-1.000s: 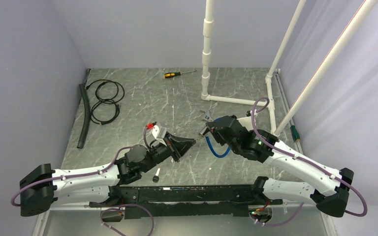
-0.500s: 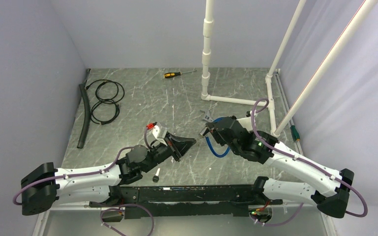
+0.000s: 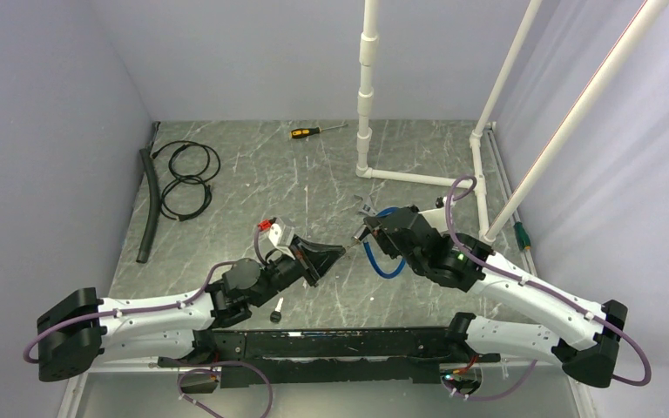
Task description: Unlock with the key
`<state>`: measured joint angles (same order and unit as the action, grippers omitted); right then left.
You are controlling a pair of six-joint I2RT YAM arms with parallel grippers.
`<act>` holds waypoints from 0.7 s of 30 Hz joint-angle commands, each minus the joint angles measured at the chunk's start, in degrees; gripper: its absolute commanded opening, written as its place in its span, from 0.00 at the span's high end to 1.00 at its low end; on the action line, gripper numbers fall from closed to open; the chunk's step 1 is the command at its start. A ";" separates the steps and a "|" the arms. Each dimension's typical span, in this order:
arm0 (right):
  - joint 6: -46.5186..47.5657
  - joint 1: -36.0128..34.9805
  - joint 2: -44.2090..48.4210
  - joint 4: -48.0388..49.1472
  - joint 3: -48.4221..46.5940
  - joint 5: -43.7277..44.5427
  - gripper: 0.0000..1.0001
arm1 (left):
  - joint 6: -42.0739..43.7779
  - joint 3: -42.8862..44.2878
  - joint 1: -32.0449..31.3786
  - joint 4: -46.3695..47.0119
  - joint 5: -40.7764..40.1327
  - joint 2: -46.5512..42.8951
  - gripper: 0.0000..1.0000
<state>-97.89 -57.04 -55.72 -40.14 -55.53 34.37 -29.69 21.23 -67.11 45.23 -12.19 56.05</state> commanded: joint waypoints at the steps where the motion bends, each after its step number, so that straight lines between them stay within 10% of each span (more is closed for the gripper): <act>1: 0.76 -0.01 0.66 3.99 -0.29 0.70 1.00 | -0.24 -0.58 -0.12 4.89 -0.75 0.06 1.00; 21: 0.87 -0.01 0.23 5.03 0.22 0.55 1.00 | 0.08 -2.05 -0.12 8.46 0.60 0.30 1.00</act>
<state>-97.60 -57.04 -55.90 -38.94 -54.83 34.15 -29.65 18.96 -67.11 49.25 -11.79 55.79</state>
